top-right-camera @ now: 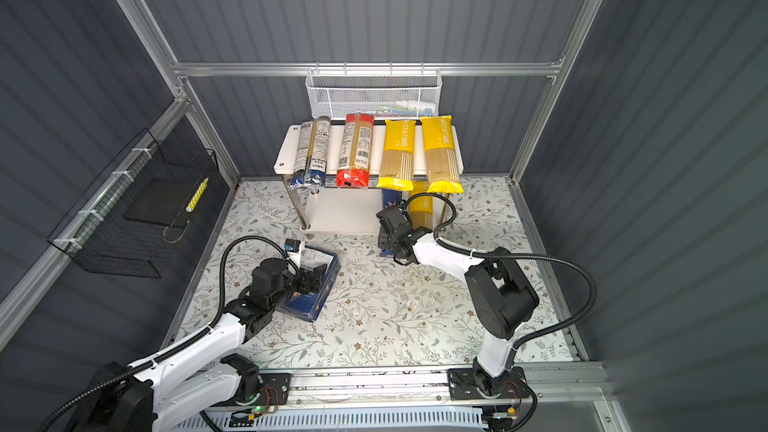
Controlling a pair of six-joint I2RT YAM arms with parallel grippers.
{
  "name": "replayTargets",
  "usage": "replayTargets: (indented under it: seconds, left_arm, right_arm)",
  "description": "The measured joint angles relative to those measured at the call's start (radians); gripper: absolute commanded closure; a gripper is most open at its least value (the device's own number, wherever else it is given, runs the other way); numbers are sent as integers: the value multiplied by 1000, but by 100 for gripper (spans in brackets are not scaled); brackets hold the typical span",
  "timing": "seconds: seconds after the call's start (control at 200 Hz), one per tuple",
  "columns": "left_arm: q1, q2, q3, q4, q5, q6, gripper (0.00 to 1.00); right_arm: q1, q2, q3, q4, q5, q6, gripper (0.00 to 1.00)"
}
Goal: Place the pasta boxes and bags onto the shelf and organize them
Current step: 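Set the Barilla spaghetti box against the lower tier beside the yellow bag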
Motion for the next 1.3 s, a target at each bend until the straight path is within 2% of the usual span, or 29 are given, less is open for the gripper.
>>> replayTargets:
  seconds: [0.085, 0.155, 0.305, 0.49, 0.65, 0.84, 0.955, 1.116, 1.296]
  left_arm:
    - [0, -1, 0, 0, 8, 0, 1]
    - [0, -10, 0, 0, 12, 0, 1]
    - [0, -33, 0, 0, 11, 0, 1]
    - [0, -34, 0, 0, 11, 0, 1]
    - [0, -33, 0, 0, 12, 0, 1]
    - [0, -33, 0, -1, 12, 1, 1]
    - [0, -36, 0, 0, 11, 1, 1]
    - [0, -36, 0, 0, 12, 1, 1]
    - [0, -14, 0, 6, 19, 1, 1]
  right_arm:
    - [-21, 11, 0, 35, -18, 21, 51]
    - [-35, 26, 3, 53, -25, 33, 39]
    - [-42, 55, 56, 78, -34, 47, 32]
    - [-43, 53, 95, 109, -53, 53, 18]
    - [-40, 0, 41, 88, -77, 45, 15]
    - [-5, -221, -150, 47, -76, 24, 14]
    - [50, -305, -190, 14, -120, -4, 13]
    - [119, -299, -190, 11, -196, -27, 13]
    - [141, -188, -164, 1, -233, -27, 13]
